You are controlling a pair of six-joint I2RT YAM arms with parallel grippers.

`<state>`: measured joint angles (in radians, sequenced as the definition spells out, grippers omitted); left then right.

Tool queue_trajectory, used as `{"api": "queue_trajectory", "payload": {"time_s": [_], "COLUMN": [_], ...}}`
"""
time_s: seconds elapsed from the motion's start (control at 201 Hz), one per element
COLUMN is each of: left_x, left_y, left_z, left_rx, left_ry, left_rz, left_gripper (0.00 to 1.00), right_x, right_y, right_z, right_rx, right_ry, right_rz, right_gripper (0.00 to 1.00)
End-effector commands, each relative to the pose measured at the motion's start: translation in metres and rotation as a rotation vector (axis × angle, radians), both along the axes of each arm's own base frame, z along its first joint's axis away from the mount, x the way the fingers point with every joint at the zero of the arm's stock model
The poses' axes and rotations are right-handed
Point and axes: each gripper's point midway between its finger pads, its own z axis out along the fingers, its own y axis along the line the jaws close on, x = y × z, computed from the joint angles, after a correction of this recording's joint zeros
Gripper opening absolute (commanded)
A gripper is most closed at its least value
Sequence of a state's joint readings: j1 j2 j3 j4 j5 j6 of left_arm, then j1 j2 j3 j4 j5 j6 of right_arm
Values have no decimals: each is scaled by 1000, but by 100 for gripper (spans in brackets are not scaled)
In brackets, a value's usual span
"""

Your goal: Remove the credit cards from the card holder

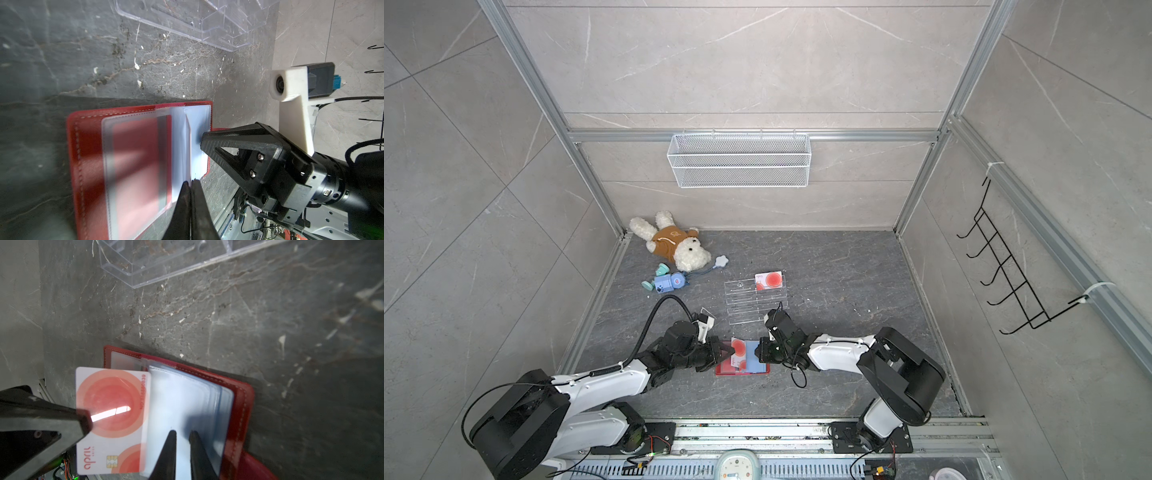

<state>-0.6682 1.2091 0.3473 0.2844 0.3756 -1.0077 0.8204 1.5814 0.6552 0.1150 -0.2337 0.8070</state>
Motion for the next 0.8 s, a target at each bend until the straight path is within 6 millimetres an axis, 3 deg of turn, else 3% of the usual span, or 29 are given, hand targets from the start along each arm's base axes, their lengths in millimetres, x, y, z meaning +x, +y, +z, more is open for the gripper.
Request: {"api": "queue_trajectory", "payload": {"time_s": [0.0,0.264,0.408,0.568,0.682,0.792], "left_x": [7,7,8,9,9,9], "left_y": [6,14,15,15,14,11], "left_z": [11,31,50,69,80,87], "left_rx": [46,89,104,138,153,146], "left_ry": [-43,-83,-133,-196,-223,-239], "left_rz": [-5,-13,-40,-88,-119,-142], "left_gripper": [0,0,0,0,0,0], "right_x": [0,6,6,0,-8,-18], "right_y": [1,6,4,-7,-19,-24], "right_z": [15,42,62,94,113,124], "right_rx": [-9,-3,-14,-15,-13,15], "right_ry": [-9,-41,-70,-132,-177,-207], "right_rz": [23,43,57,83,96,124], "right_gripper": [18,22,29,54,79,90]}}
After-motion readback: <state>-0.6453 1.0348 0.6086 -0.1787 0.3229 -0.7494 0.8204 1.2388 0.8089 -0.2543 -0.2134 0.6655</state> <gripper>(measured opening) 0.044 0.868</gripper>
